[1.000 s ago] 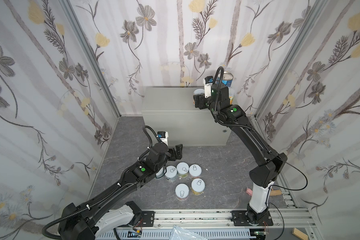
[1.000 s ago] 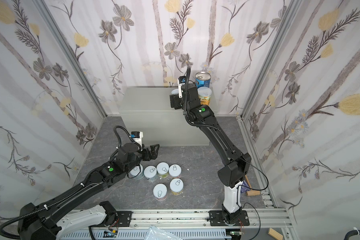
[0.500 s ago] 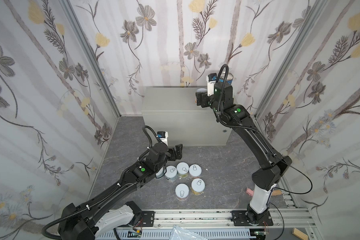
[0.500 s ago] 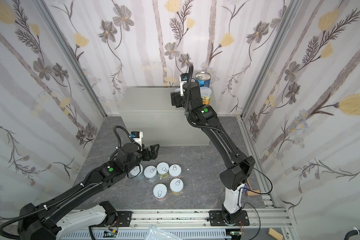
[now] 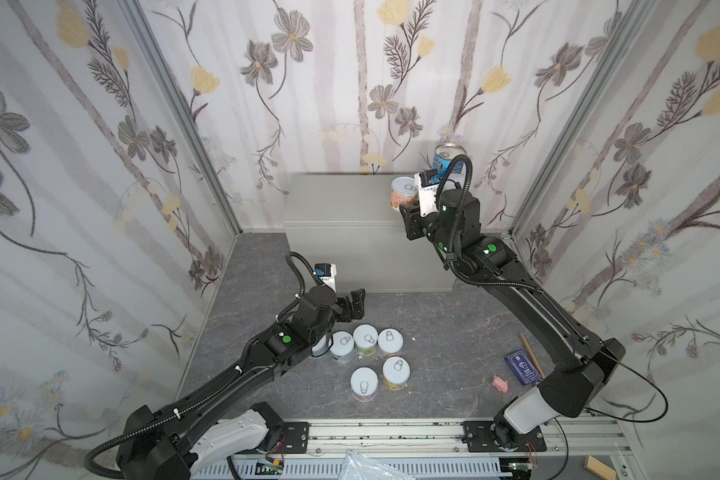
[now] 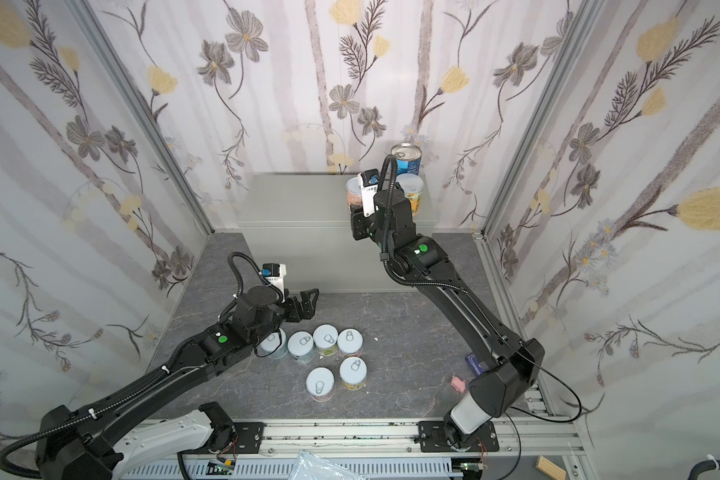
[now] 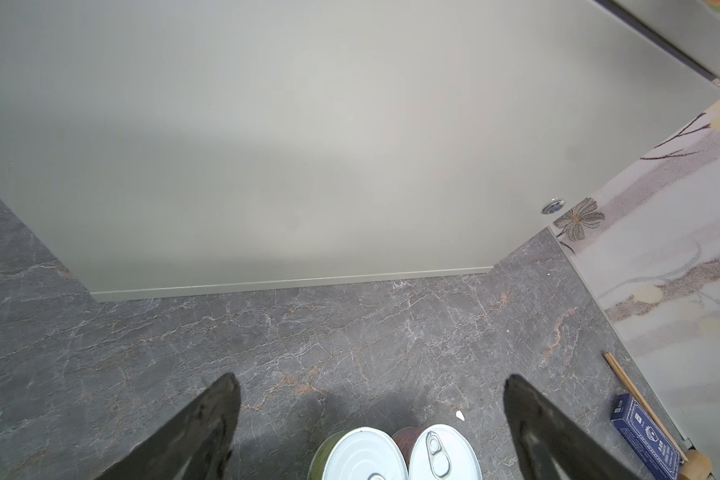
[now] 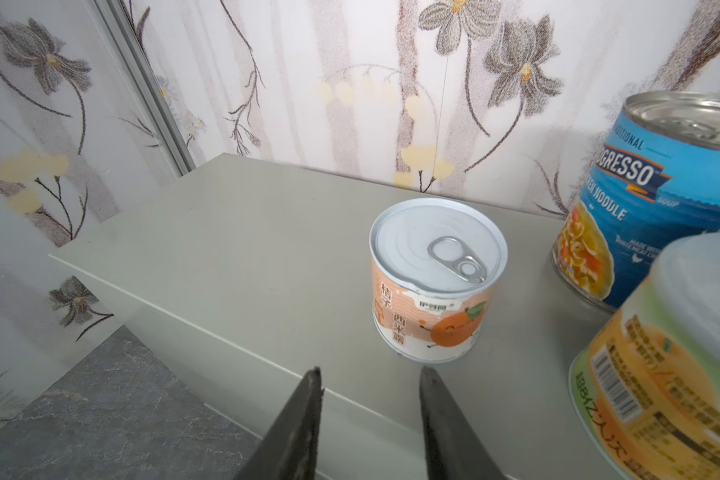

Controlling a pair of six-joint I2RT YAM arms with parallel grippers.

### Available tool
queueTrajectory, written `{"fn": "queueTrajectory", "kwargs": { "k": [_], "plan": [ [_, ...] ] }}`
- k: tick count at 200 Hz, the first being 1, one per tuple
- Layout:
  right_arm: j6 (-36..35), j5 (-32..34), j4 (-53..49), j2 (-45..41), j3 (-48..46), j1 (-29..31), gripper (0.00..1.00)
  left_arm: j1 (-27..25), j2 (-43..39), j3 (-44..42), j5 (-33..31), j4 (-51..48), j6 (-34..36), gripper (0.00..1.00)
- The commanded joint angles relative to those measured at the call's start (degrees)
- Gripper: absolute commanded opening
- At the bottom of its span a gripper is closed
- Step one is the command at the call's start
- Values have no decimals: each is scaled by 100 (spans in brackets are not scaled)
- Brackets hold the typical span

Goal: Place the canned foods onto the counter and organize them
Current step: 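Lower the orange-labelled can onto the cabinet top and open the right gripper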

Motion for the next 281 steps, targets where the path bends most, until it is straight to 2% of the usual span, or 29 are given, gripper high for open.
{"fn": "queueTrajectory", "kwargs": {
  "k": [1,19,49,78,113,237,256,281],
  "plan": [
    [-135,-314,391,119,-48,-48,24,8,7,-16,-25,230,-17,100],
    [-203,-314,369,290,78,-82,19,8,-27,-26,-42,190,-22,100],
    [-240,-393,271,641,421,-144,16,9,-166,-112,-131,171,-50,100],
    [-264,-464,274,891,657,-193,17,15,-256,-179,-195,157,-72,100],
    [-179,-139,92,1151,1004,-285,17,16,-249,-171,-203,147,-64,100],
    [-333,-667,-467,2166,2393,-637,19,16,-299,-169,-253,100,-39,100],
    [-307,-822,-581,2155,2514,-622,20,16,-318,-177,-268,91,-58,100],
    [-302,-696,-813,1950,2493,-570,20,18,-318,-220,-292,116,-93,100]
  ]
}}
